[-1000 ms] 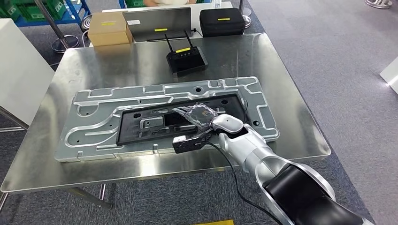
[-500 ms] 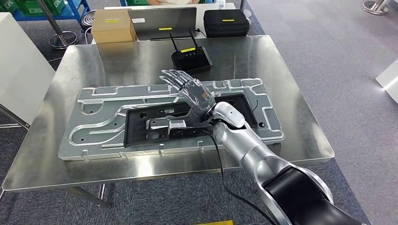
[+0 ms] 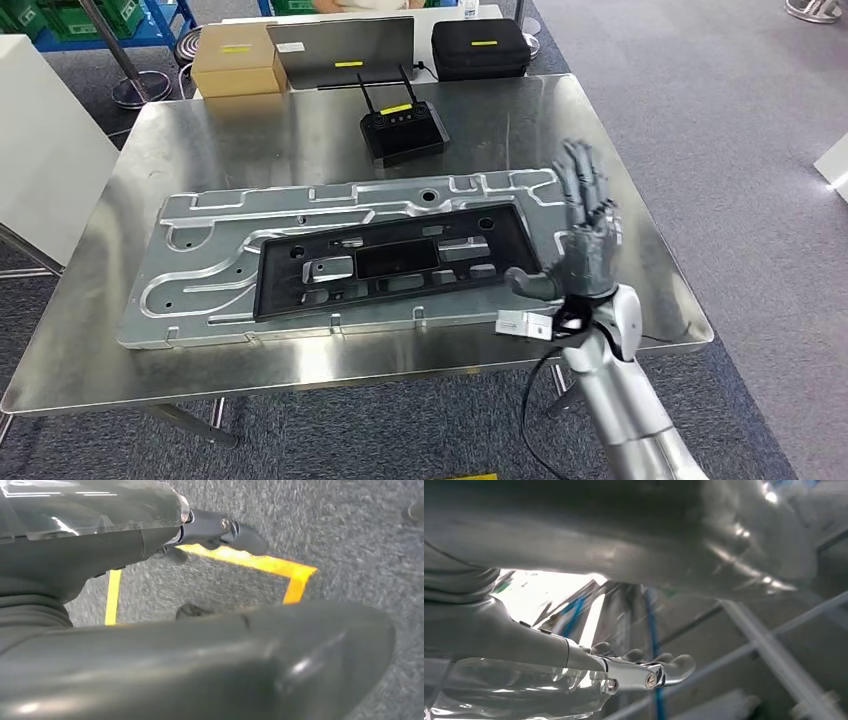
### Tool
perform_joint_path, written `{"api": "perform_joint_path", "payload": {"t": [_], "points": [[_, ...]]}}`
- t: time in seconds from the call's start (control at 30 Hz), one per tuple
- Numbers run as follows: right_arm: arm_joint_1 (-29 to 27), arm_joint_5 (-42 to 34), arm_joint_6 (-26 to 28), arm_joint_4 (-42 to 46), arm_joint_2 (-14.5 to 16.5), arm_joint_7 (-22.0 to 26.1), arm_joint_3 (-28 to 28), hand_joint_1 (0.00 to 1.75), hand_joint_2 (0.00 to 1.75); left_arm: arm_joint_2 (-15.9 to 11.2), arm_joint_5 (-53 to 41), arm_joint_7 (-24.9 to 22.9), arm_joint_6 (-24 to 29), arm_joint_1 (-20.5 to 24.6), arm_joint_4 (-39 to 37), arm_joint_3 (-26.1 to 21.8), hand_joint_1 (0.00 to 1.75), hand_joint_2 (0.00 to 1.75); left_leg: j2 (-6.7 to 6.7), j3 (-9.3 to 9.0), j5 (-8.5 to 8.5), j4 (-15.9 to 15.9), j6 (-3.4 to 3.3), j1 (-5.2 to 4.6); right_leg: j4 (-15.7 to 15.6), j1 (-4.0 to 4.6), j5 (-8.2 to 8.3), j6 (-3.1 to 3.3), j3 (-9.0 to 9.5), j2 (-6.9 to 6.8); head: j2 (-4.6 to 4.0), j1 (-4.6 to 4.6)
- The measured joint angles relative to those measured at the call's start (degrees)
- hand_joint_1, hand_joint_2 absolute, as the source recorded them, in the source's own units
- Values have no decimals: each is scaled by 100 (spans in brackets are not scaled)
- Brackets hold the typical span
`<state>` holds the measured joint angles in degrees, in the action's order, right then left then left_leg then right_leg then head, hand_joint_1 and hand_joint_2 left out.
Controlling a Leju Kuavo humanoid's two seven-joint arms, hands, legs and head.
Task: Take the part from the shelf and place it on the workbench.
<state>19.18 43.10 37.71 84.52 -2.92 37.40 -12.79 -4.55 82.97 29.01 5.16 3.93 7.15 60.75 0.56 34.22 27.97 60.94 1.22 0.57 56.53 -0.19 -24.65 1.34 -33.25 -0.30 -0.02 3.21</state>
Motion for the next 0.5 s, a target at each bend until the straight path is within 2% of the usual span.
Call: {"api": "perform_joint_path", "payload": {"t": [0.07, 0.1, 0.13, 0.17, 0.2, 0.23, 0.3, 0.33, 0.43, 0.47, 0.5], "points": [[-537, -28, 49, 388, -86, 20, 362, 0, 0, 12, 0, 27, 3, -12, 0, -70, 0, 0, -17, 327, 404, 766, 32, 14, -2, 2, -14, 26, 15, -15, 0, 0], [-829, -71, 71, 527, -125, 61, 546, 0, 0, 14, 0, 41, -1, -25, 0, -89, 0, 0, -19, 480, 538, 1109, 44, 18, 1, 5, -22, 28, 17, -22, 0, 0], [-1115, -125, 91, 646, -161, 104, 733, 0, 0, 14, 0, 54, -9, -43, 0, -103, 0, 0, -20, 550, 564, 1270, 49, 18, 8, 6, -32, 26, 18, -25, 0, 0], [-1373, -176, 113, 755, -192, 141, 909, 0, 0, 14, 0, 63, -20, -59, -1, -111, 0, 0, -21, 505, 473, 1195, 45, 18, 19, 5, -42, 20, 20, -22, 0, 0], [-1581, -208, 134, 850, -216, 152, 1053, 0, 0, 14, 0, 69, -31, -69, -1, -118, 0, 0, -21, 347, 292, 891, 31, 18, 32, 4, -54, 11, 25, -10, 0, 0], [-1745, -225, 151, 938, -234, 152, 1168, 0, 0, 11, 0, 73, -39, -71, -2, -122, 0, 0, -20, 122, 93, 454, 3, 15, 45, 3, -65, 0, 32, 6, 0, 0], [-2018, -229, 166, 1084, -250, 146, 1335, 0, 0, 5, 0, 86, -52, -52, -3, -124, 0, 0, -18, -223, -118, -225, -62, -8, 63, 19, -84, -44, 44, 36, 0, 0], [-2153, -229, 159, 1146, -250, 143, 1410, 0, 0, 1, 0, 97, -56, -44, -4, -124, 0, 0, -16, -292, -132, -366, -91, -23, 65, 22, -87, -73, 47, 43, 0, 0], [-2473, -234, 89, 1274, -248, 137, 1628, 0, 0, -4, 0, 145, -72, -48, -4, -124, 0, 0, -17, -319, -162, -429, -182, -27, 78, 9, -100, -173, 53, 51, 0, 0], [-2537, -226, 48, 1295, -246, 134, 1697, 0, 0, -3, 0, 161, -80, -49, -4, -125, 0, 0, -27, -329, -193, -454, -220, -15, 167, 5, -180, -200, 21, 51, 0, -1], [-2585, -214, -2, 1306, -243, 131, 1765, 0, 0, -1, 0, 171, -89, -46, -4, -125, 0, 0, -37, -335, -224, -477, -254, -2, 381, 1, -338, -223, -65, 51, 0, -1]]}}
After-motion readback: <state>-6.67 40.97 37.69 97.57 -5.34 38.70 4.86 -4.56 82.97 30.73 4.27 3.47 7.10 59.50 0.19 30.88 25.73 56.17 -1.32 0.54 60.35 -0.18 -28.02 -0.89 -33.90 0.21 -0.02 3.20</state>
